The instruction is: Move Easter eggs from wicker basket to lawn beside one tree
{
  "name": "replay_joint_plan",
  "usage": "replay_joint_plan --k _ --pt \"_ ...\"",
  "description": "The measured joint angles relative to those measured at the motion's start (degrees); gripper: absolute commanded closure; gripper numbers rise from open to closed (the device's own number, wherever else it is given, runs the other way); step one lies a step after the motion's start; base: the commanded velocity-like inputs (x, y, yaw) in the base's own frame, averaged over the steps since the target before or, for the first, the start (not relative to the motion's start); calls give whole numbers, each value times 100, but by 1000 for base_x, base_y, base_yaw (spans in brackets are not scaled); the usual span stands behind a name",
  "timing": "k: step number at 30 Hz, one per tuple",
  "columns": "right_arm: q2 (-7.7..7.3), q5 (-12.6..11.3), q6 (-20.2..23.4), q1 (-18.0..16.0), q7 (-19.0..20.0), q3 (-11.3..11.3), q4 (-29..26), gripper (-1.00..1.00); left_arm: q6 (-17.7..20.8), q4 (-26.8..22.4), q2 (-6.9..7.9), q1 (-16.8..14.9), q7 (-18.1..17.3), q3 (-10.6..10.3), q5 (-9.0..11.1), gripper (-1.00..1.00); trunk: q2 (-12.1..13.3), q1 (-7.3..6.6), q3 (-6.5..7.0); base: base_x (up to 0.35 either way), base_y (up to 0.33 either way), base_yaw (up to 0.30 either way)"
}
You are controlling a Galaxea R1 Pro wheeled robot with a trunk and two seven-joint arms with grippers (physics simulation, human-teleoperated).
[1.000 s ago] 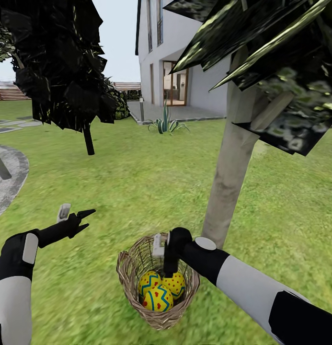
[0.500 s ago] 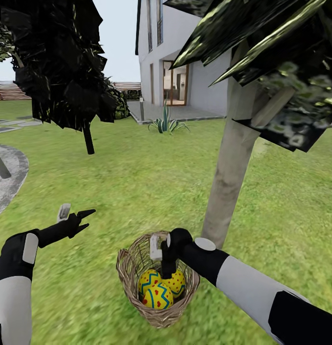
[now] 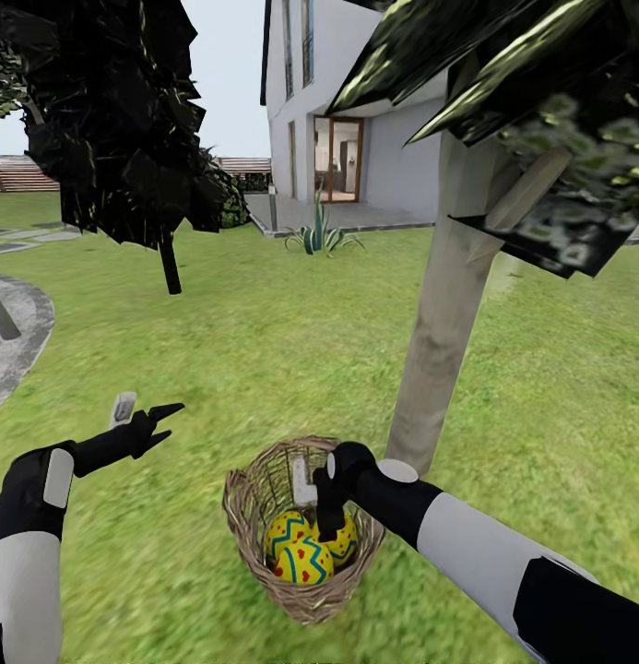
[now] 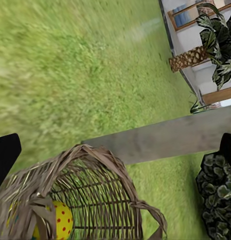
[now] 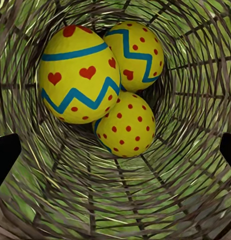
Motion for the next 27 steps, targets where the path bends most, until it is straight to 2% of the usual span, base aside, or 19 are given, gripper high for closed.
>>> replay_joint_plan --k 5,27 --pt "28 -9 -8 0 64 4 -9 -100 1 0 0 2 1 2 6 -100 -201 110 -90 0 0 0" --pt "123 25 -151 -15 86 17 -39 -100 0 0 0 2 1 0 4 -100 -232 168 -577 0 0 0"
